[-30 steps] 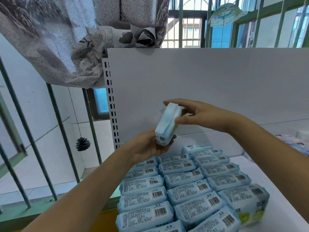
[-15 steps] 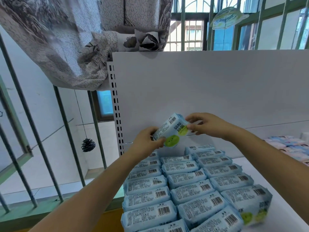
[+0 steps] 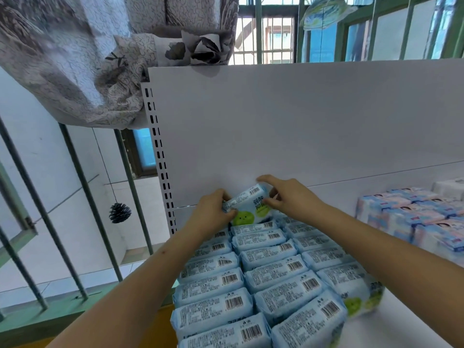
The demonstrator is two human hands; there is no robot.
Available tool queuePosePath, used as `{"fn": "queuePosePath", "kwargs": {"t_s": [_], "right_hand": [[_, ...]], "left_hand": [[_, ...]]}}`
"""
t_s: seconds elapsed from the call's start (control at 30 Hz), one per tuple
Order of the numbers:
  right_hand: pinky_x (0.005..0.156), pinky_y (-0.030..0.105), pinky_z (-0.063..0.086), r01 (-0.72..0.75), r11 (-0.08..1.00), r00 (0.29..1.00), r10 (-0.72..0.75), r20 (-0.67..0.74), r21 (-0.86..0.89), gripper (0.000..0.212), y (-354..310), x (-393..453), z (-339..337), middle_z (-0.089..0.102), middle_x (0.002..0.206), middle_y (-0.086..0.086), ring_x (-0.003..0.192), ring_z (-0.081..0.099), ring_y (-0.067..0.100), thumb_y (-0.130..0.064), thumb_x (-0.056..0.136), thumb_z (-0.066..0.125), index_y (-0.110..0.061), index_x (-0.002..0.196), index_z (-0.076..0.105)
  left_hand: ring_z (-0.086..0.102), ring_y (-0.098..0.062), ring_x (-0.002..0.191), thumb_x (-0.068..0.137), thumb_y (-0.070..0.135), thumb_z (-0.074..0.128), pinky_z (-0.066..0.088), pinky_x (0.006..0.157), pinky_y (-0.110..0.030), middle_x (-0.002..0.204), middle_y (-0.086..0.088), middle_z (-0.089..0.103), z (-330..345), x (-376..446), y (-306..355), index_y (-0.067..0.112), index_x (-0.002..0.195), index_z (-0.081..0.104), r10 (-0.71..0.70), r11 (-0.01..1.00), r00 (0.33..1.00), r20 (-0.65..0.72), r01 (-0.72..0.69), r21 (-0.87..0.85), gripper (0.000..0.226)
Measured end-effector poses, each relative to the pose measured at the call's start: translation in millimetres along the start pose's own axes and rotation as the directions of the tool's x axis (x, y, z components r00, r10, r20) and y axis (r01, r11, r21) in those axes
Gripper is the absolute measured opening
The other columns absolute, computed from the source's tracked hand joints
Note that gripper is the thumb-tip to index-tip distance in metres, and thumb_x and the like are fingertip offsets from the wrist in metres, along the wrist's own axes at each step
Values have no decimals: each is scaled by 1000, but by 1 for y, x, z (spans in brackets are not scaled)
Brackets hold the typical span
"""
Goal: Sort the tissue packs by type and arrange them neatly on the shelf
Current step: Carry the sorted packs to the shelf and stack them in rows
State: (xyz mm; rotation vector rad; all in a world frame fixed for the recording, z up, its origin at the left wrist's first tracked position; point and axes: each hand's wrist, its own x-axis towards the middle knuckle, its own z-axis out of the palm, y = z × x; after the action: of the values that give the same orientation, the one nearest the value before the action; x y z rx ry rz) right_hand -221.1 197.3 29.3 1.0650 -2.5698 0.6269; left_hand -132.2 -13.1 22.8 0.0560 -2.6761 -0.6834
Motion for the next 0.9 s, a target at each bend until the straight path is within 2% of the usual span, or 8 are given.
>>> {"fn": "queuePosePath", "kwargs": {"t_s": [0.13, 0.27, 0.37, 0.47, 0.6, 0.73, 0.8, 0.9], "right_hand": [[79, 31, 57, 51, 999, 991, -51, -120, -7, 48, 0, -2, -4, 71, 101, -6, 82, 67, 10, -29, 94, 63, -35, 139, 48], [73, 23, 53, 43, 999, 999, -43, 20, 3, 38, 9, 2, -5, 72, 107, -4, 76, 63, 6, -29, 97, 58, -35, 134, 56], [90, 31, 54, 0, 1000, 999, -2, 41, 31, 37, 19, 0, -18, 71, 112, -4, 91, 64, 8, -25, 98, 57, -33, 133, 58], [91, 33, 54, -95, 992, 995, 97, -23, 86, 29, 32, -6, -31, 70, 105, -4, 90, 65, 8, -26, 95, 60, -29, 124, 65], [87, 34, 54, -206, 971, 978, 207, -6, -120, 26, 49, -14, -31, 70, 111, -3, 95, 64, 13, -29, 94, 60, -25, 118, 67], [85, 31, 50, -242, 923, 940, 300, 165, -300, 27, 61, -17, -19, 66, 117, -5, 100, 61, 17, -35, 91, 63, -26, 117, 67], [82, 31, 51, -229, 924, 933, 299, 203, -306, 22, 64, -17, -14, 67, 111, -5, 95, 61, 16, -35, 89, 67, -26, 110, 69], [79, 31, 53, -250, 924, 939, 304, 159, -291, 14, 67, -14, -14, 69, 99, -7, 90, 63, 15, -30, 87, 71, -25, 99, 72]], "left_hand": [[63, -16, 71, 90, 25, 70, 48, 57, -19, 95, -2, 65, -13, 6, 6, 13, 104, 64, 23, 998, 998, -52, -20, 63, 20], [60, -19, 80, 88, 27, 70, 46, 68, -28, 97, -4, 60, -5, 10, 11, 7, 102, 69, 45, 977, 999, -17, -40, 210, 24], [50, -18, 79, 89, 29, 70, 37, 70, -27, 92, -2, 50, 2, 9, 12, 8, 97, 69, 33, 956, 999, 42, -44, 289, 23], [50, -19, 77, 90, 29, 69, 34, 67, -27, 85, -1, 48, -6, 10, 14, 6, 90, 68, 54, 934, 997, 55, -70, 350, 23], [52, -23, 79, 93, 21, 65, 37, 70, -30, 92, -5, 46, -15, 11, 22, 7, 85, 64, 88, 900, 995, 43, -98, 425, 16], [60, -31, 94, 93, 13, 63, 50, 81, -37, 103, -11, 51, 5, 13, 28, 3, 97, 66, 54, 867, 988, 142, -117, 485, 12], [62, -31, 94, 92, 9, 61, 49, 80, -36, 107, -14, 58, 21, 11, 26, 4, 89, 64, 15, 845, 978, 208, -124, 520, 6], [58, -27, 76, 92, 16, 62, 45, 68, -32, 83, -10, 61, 26, 14, 24, 10, 63, 49, -24, 861, 967, 253, -109, 497, 32]]}}
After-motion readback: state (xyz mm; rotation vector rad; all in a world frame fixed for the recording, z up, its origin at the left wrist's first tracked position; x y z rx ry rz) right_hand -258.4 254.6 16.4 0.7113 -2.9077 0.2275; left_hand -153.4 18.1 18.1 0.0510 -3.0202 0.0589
